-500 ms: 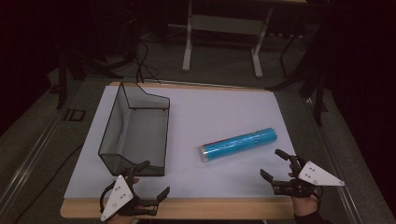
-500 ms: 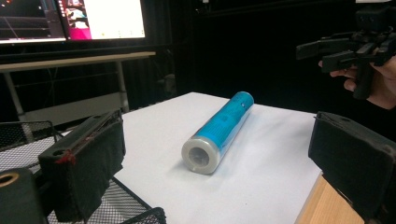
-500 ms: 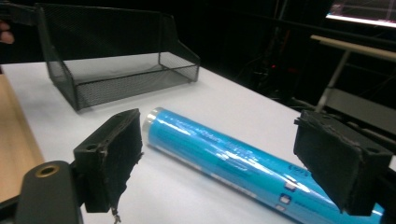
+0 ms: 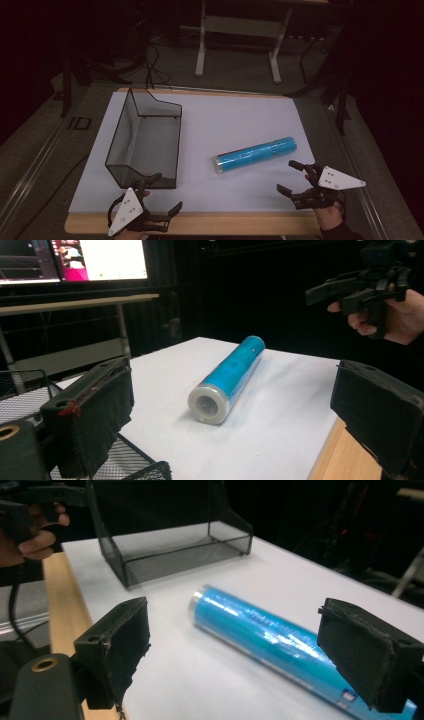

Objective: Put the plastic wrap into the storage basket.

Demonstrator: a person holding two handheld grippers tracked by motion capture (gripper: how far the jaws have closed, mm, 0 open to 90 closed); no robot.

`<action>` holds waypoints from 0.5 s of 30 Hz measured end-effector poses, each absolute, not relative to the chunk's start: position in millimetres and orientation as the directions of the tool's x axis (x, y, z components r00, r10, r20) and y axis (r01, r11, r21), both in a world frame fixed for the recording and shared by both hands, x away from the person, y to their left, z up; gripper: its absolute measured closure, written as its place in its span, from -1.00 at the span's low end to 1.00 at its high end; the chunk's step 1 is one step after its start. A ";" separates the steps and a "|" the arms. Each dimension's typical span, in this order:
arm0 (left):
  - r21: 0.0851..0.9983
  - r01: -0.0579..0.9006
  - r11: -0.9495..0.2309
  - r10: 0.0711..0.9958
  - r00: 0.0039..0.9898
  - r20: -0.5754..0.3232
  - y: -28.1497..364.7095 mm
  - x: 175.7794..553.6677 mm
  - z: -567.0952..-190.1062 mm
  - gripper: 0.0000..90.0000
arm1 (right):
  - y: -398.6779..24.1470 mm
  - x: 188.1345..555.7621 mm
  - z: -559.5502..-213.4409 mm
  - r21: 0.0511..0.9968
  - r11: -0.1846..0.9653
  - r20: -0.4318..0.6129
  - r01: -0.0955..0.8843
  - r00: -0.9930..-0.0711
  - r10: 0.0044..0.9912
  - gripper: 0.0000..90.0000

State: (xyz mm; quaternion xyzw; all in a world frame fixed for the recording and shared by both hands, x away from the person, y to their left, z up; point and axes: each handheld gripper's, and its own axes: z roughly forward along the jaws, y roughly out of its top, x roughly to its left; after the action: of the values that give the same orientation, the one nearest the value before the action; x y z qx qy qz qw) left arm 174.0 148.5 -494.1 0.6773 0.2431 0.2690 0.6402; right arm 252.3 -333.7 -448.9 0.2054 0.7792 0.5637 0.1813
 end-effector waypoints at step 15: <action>0.999 0.001 -0.044 0.641 0.767 0.028 149.6 172.0 -493.5 -0.92 | -337.6 291.5 -436.7 0.866 0.451 0.008 0.217 -0.907 0.422 -0.78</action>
State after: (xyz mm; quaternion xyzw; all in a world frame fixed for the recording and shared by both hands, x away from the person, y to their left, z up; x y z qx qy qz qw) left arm 172.0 149.6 -493.5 0.6791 0.2363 0.2465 0.6497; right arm 291.5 -337.6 -436.7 0.1890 0.8453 0.4886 0.1047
